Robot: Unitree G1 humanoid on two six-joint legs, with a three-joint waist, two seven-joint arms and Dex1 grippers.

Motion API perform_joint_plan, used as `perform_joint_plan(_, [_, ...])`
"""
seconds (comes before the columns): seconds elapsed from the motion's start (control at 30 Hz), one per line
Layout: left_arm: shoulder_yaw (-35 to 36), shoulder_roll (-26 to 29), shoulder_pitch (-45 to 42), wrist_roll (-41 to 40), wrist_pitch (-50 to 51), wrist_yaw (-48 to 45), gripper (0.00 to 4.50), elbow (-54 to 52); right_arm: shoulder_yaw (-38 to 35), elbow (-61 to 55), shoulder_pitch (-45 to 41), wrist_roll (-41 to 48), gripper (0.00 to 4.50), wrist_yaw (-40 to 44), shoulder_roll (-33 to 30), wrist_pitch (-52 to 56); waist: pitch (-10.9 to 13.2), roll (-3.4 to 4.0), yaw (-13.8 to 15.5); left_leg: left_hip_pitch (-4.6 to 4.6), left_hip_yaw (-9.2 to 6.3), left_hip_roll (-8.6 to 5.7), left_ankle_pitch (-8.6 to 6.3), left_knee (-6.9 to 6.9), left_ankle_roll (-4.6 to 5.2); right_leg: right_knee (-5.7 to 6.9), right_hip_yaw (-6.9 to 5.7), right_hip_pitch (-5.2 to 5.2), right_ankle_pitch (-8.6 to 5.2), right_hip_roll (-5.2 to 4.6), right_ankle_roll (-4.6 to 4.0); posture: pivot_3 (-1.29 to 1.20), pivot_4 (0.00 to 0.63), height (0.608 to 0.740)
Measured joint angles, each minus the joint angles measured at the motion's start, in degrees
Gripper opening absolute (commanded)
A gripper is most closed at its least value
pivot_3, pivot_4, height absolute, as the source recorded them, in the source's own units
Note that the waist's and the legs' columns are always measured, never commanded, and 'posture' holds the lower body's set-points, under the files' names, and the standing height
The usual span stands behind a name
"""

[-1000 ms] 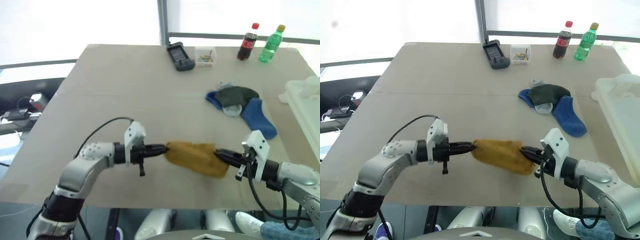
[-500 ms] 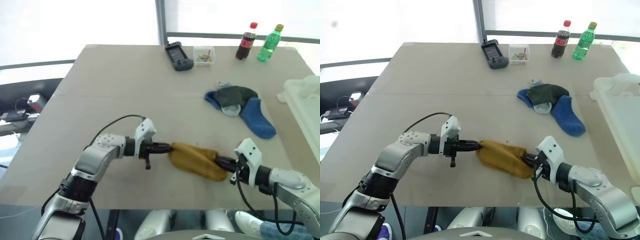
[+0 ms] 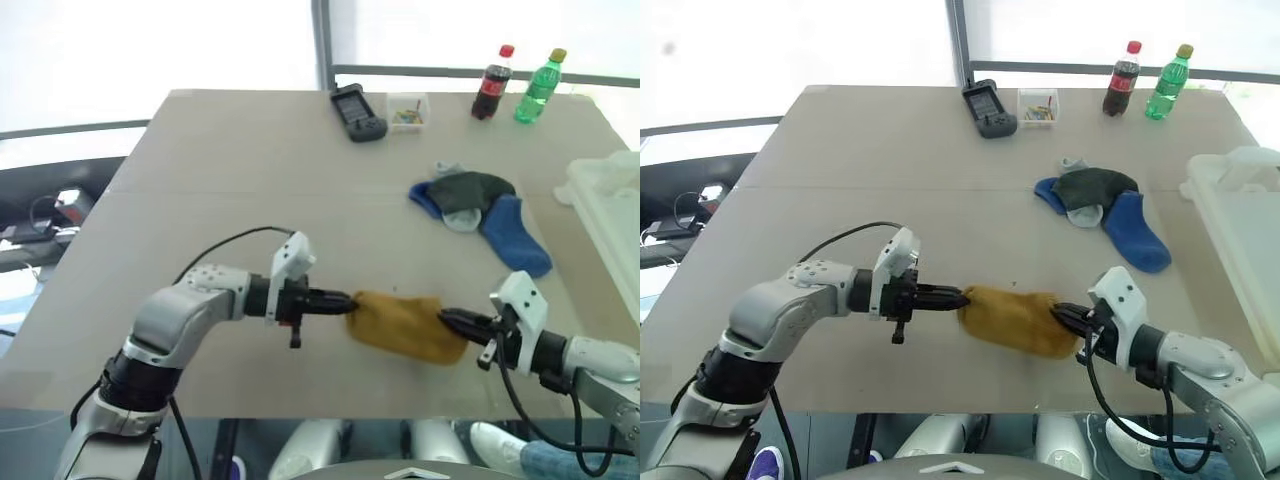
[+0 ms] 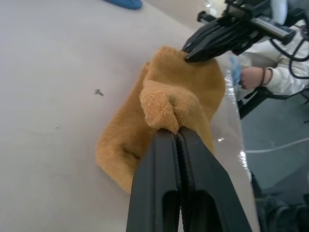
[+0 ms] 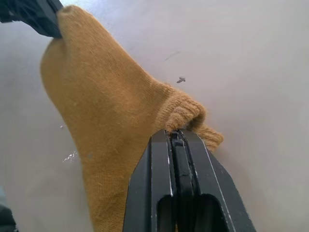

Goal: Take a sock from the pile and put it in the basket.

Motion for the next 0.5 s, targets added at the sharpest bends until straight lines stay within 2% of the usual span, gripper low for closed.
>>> perform_joint_plan(0.07, [-0.02,-0.02,0.28,-0.3,0.44,0.73,0.0,-0.49,-0.13,-0.16,0.0,0.48,0.06,-0.01,-0.3,0.21,0.0,0.0,0.02,0.0,0.01,0.0,0.0,0.0,0.0,-0.01,0.0,0.01,0.0,-0.02,0.0,0.0,0.15,0.74])
perform_joint_plan(0.17, [-3.01,-1.1,0.35,3.51,-1.79,2.84,0.0,0.77,0.6,0.71,-0.01,-1.22,0.06,0.09,-1.24,-0.59,0.0,-0.01,0.05,0.01,0.02,-0.01,0.0,0.02,0.0,-0.02,-0.01,0.03,0.0,-0.03,0.0,0.0,0.15,0.74])
perform_joint_plan(0.33, [-8.46,-3.46,0.34,11.02,-6.71,5.98,0.0,7.56,6.39,5.77,-0.19,-7.19,0.06,0.38,-1.23,-3.18,0.0,-0.02,-0.03,-0.01,0.03,-0.01,0.0,0.02,0.0,0.0,0.01,0.01,0.0,-0.02,0.0,0.0,0.15,0.74])
perform_joint_plan(0.37, [-8.51,-3.78,0.17,11.51,-7.24,6.0,0.63,7.98,7.08,6.79,-0.56,-7.97,0.3,0.53,-0.93,-3.87,-0.02,-0.02,-0.02,0.03,0.03,-0.01,0.0,0.02,0.0,0.0,0.01,0.03,0.0,-0.02,0.0,0.0,0.15,0.74])
perform_joint_plan(0.43, [-8.66,-4.33,0.09,11.72,-8.14,5.9,1.35,8.47,7.89,8.02,-1.33,-9.24,0.97,0.69,-0.62,-5.29,-0.04,-0.04,0.01,0.04,0.02,-0.01,0.0,0.05,0.0,0.01,0.0,0.04,0.0,-0.02,0.0,0.0,0.15,0.74])
perform_joint_plan(0.47, [-8.72,-4.41,0.1,11.74,-8.27,5.9,1.52,8.47,8.08,8.3,-1.43,-9.64,1.16,0.69,-0.54,-5.53,-0.05,-0.05,0.02,0.04,0.02,-0.01,0.0,0.06,0.0,0.01,-0.01,0.04,0.0,-0.02,0.0,0.0,0.15,0.74])
perform_joint_plan(0.5, [-8.77,-4.53,0.13,11.74,-8.47,5.89,1.96,8.45,8.32,8.79,-1.63,-10.07,1.69,0.69,-0.35,-5.82,-0.08,-0.09,0.02,0.07,0.02,-0.01,0.0,0.07,0.0,0.03,-0.01,0.05,0.0,-0.02,0.0,0.0,0.15,0.74])
